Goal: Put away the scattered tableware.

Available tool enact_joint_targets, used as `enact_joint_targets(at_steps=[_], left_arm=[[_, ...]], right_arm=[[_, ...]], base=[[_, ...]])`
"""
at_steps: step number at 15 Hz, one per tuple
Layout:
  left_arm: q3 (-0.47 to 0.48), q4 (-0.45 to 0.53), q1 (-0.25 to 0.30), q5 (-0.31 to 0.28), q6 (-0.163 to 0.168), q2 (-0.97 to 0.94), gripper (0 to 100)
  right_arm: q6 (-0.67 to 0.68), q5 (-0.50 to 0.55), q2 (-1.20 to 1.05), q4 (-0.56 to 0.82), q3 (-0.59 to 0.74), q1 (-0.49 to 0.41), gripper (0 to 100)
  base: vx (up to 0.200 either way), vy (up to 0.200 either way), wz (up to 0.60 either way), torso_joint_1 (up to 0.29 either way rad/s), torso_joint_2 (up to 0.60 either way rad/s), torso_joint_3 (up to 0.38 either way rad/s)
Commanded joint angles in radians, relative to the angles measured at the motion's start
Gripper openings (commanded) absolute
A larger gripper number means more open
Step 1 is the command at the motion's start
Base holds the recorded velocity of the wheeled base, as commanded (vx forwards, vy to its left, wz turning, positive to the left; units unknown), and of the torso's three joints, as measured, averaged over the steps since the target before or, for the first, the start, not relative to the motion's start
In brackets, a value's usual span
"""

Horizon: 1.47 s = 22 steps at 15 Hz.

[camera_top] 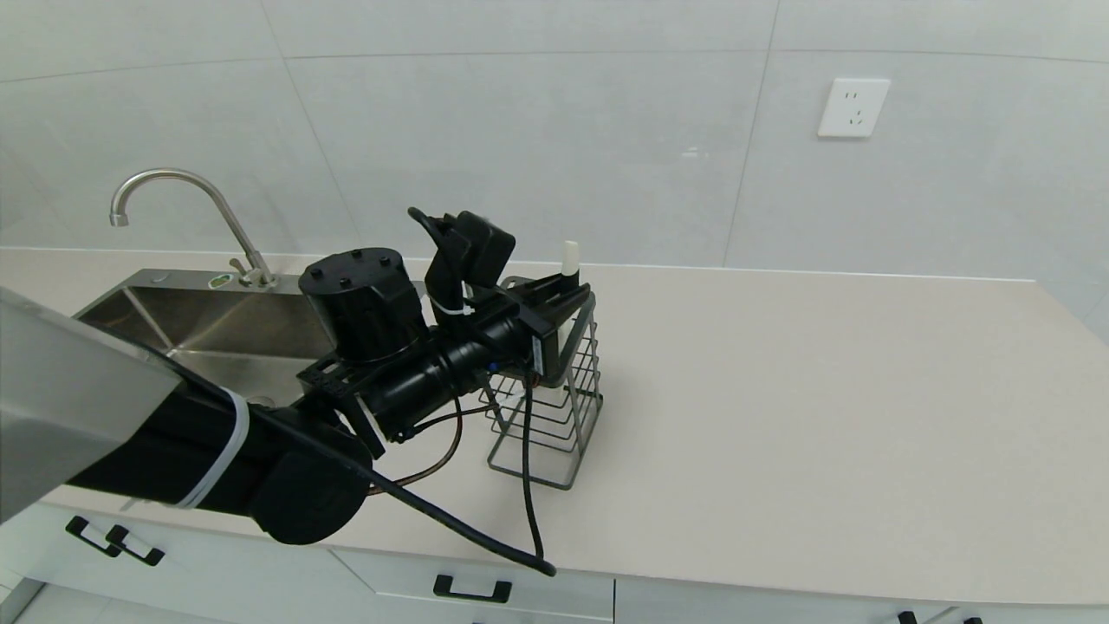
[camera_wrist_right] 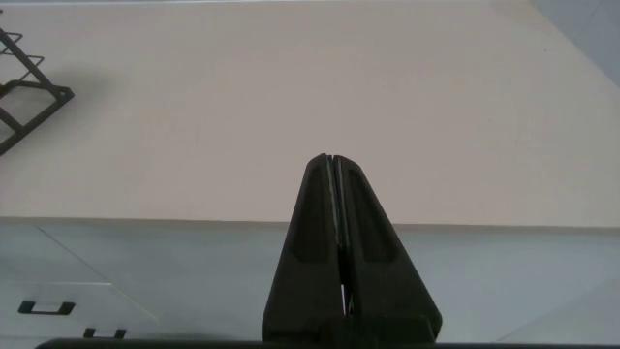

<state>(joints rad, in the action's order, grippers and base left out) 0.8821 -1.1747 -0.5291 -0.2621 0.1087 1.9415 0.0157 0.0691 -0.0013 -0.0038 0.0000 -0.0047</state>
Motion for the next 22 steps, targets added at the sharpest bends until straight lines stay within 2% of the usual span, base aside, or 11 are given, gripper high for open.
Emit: enact_joint_targets(at_steps=[1, 12, 14, 15, 22], left_arm=[[0.003, 0.0, 0.0, 0.0, 0.0, 0.013, 0], [0.044, -0.01, -0.008, 0.0, 0.0, 0.062, 0], [0.047, -0.011, -0.008, 0.001, -0.009, 0.06, 0], [0.046, -0.01, -0.008, 0.001, -0.014, 0.057, 100], [0.047, -0.026, -0.008, 0.018, -0.014, 0.051, 100]], right_arm=[[0.0, 0.0, 0.001, -0.001, 0.0, 0.0, 0], [0.0, 0.0, 0.001, -0.001, 0.0, 0.0, 0], [0.001, 0.0, 0.001, -0.001, 0.0, 0.0, 0], [0.001, 0.0, 0.001, -0.001, 0.0, 0.0, 0], [0.001, 0.0, 0.001, -0.001, 0.0, 0.002, 0]], base=[[0.0, 0.0, 0.0, 0.0, 0.0, 0.0], [0.0, 0.0, 0.0, 0.0, 0.0, 0.0], [0.0, 0.0, 0.0, 0.0, 0.0, 0.0], [0.0, 0.0, 0.0, 0.0, 0.0, 0.0], [0.0, 0.0, 0.0, 0.0, 0.0, 0.0]])
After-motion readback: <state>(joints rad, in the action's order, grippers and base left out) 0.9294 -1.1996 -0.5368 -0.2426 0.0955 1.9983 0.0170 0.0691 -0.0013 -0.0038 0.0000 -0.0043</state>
